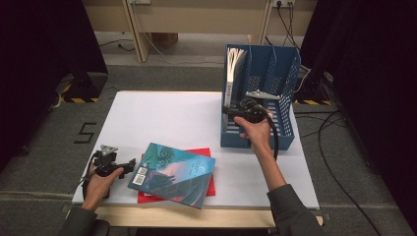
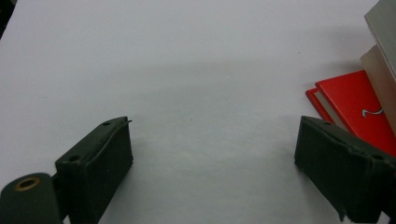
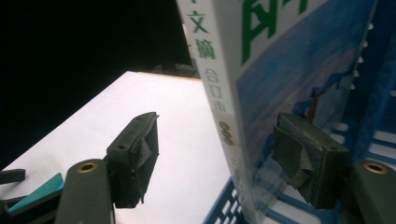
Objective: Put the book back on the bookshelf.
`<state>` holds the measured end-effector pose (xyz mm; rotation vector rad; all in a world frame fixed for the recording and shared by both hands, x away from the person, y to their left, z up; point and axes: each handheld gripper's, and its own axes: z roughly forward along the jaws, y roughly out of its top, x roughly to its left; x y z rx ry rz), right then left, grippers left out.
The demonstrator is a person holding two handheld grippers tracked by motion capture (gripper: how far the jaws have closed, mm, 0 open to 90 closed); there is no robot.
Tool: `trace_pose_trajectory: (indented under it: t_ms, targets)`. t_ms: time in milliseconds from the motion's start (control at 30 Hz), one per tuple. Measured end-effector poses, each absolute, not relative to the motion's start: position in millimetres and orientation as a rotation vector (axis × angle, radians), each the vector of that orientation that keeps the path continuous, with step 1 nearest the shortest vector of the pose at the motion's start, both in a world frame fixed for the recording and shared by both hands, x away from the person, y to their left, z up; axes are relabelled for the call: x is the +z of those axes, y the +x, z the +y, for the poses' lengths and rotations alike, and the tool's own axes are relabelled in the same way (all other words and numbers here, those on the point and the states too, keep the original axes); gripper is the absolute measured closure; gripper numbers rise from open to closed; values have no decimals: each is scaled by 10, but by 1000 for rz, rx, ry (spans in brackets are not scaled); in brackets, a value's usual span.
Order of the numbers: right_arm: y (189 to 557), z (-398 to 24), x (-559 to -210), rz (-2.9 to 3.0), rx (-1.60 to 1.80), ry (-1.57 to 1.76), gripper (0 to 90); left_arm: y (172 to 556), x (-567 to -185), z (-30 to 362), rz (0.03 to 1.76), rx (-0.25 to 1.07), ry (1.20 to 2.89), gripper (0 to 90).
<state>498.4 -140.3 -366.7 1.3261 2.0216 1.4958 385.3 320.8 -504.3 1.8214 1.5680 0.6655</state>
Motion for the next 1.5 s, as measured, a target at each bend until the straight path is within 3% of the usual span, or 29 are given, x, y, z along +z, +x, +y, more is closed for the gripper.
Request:
trace_pose_trajectory:
  t_ms: [733,1500]
  targets:
    - [4851,-1502,-3743,2027,1525,1345,287,3852,-5041,3212,1568,661,1820,103]
    - [4259,-1625,-4099,2127,1654,1353,289,3850,-5040,3217,1566,657,1818,105]
